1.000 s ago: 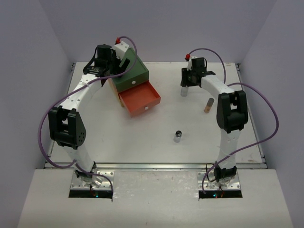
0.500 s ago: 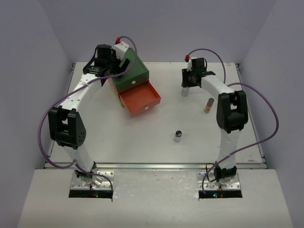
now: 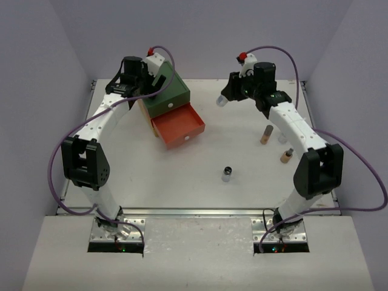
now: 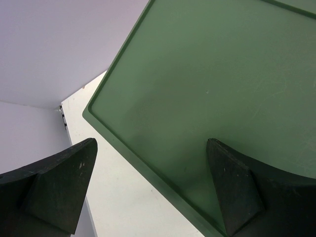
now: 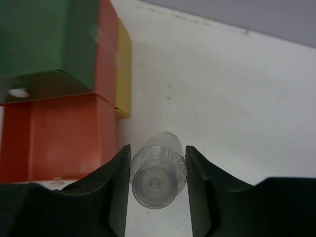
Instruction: Organize the makeup
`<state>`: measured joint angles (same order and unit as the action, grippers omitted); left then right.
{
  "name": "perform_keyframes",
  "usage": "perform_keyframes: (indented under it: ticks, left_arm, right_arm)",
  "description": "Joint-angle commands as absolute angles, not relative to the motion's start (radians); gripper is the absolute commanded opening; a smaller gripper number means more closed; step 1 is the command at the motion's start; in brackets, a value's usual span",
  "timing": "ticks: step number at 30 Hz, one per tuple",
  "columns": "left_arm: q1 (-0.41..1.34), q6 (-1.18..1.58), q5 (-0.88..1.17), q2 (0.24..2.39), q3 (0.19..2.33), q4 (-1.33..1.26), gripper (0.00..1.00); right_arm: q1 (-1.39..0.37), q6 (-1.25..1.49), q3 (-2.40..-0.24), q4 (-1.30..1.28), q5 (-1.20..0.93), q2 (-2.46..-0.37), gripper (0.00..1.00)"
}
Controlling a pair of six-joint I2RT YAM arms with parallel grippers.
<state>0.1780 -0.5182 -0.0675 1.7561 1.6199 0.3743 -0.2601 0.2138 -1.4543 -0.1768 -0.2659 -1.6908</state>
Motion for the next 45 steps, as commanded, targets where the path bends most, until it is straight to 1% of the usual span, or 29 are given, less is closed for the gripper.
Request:
perform_keyframes:
  ticks: [1, 3, 5, 13, 22, 25, 27, 29, 33, 35, 38, 40, 45]
  left_arm:
    - [0.183, -0.512, -0.035, 1.775, 1.655, 0.471, 0.93]
    - [0.183, -0.512, -0.034, 1.780, 1.674, 0.476, 0.94]
    - [0.183, -0.512, -0.035, 1.784, 1.680, 0.480, 0.94]
    - [0.183, -0.502, -0.038, 1.781, 1.656, 0.485, 0.94]
    - [0.183, -0.502, -0.040, 1.786, 1.652, 0.483, 0.94]
    - [0.183, -0.504, -0.040, 1.786, 1.653, 0.483, 0.94]
    - [0.183, -0.506, -0.040, 1.789, 1.654, 0.482, 0.93]
    - [0.183, -0.506, -0.041, 1.789, 1.654, 0.482, 0.94]
    - [0.183, -0.510, -0.040, 1.792, 1.652, 0.482, 0.94]
    - [0.183, -0.512, -0.040, 1.793, 1.652, 0.482, 0.94]
    - [0.183, -0.514, -0.041, 1.792, 1.654, 0.482, 0.94]
    - [0.183, -0.515, -0.041, 1.792, 1.656, 0.482, 0.94]
    - [0.183, -0.519, -0.040, 1.792, 1.655, 0.482, 0.94]
  right_arm:
    - [-0.358, 0.244, -1.433, -0.024, -0.489, -1.616, 0.00]
    - [-0.397, 0.288, -1.428, 0.018, -0.620, -1.637, 0.00]
    - [-0.432, 0.310, -1.418, 0.066, -0.667, -1.657, 0.00]
    - [-0.551, 0.402, -1.445, 0.176, -0.656, -1.803, 0.00]
    - [-0.586, 0.432, -1.467, 0.179, -0.643, -1.931, 0.00]
    - [-0.586, 0.433, -1.468, 0.177, -0.637, -1.952, 0.02]
    - [-0.586, 0.428, -1.470, 0.162, -0.628, -1.969, 0.08]
    - [-0.586, 0.413, -1.474, 0.143, -0.603, -1.974, 0.18]
    - [-0.582, 0.369, -1.478, 0.104, -0.550, -1.982, 0.33]
    - [-0.578, 0.359, -1.482, 0.097, -0.542, -1.992, 0.35]
    - [-0.569, 0.358, -1.500, 0.075, -0.527, -2.006, 0.45]
    - [-0.562, 0.352, -1.511, 0.055, -0.500, -2.004, 0.53]
    - [-0.560, 0.255, -1.554, 0.013, -0.467, -1.978, 0.59]
